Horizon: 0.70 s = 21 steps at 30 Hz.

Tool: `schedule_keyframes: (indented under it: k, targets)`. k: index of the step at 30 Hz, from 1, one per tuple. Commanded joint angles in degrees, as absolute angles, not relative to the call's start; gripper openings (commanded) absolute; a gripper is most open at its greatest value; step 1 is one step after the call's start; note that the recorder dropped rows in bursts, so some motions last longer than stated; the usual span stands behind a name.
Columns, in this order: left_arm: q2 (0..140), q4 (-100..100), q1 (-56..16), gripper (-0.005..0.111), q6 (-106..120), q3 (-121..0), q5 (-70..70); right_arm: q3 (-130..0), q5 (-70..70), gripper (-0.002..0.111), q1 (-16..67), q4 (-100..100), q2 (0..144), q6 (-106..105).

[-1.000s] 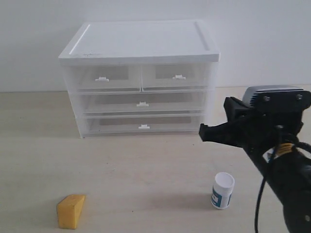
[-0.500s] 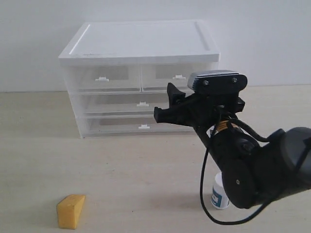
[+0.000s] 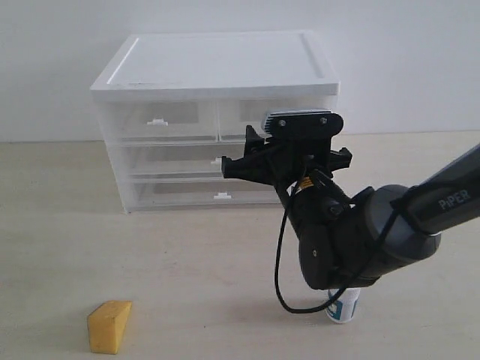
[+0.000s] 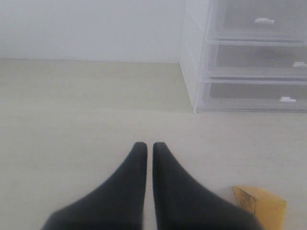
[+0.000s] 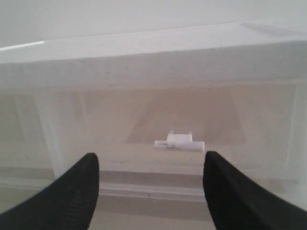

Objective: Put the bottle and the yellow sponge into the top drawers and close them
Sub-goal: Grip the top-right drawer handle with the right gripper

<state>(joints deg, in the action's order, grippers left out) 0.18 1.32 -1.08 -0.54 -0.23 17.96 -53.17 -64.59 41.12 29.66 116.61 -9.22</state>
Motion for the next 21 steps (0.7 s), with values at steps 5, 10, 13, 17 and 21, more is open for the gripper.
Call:
schedule_keyframes:
  k: [5,10,13,17,21]
  targets:
    - [0.0,1.68,-0.95,0.005,-0.35,0.0,17.85,-56.69,-64.39,0.058,41.17,33.98,116.82,-14.31]
    - [0.0,1.68,-0.95,0.005,-0.35,0.0,17.85,-58.94,-63.29,0.058,41.17,34.35,118.38,-14.54]
    - [0.0,1.68,-0.95,0.005,-0.35,0.0,17.85,-60.27,-63.5,0.058,41.17,34.74,119.89,-14.66]
    - [0.0,1.68,-0.95,0.005,-0.35,0.0,17.85,-61.38,-63.72,0.058,41.17,35.89,121.51,-15.23]
    - [0.0,1.68,-0.95,0.005,-0.35,0.0,17.85,-61.38,-66.11,0.058,41.05,36.0,121.93,-15.81]
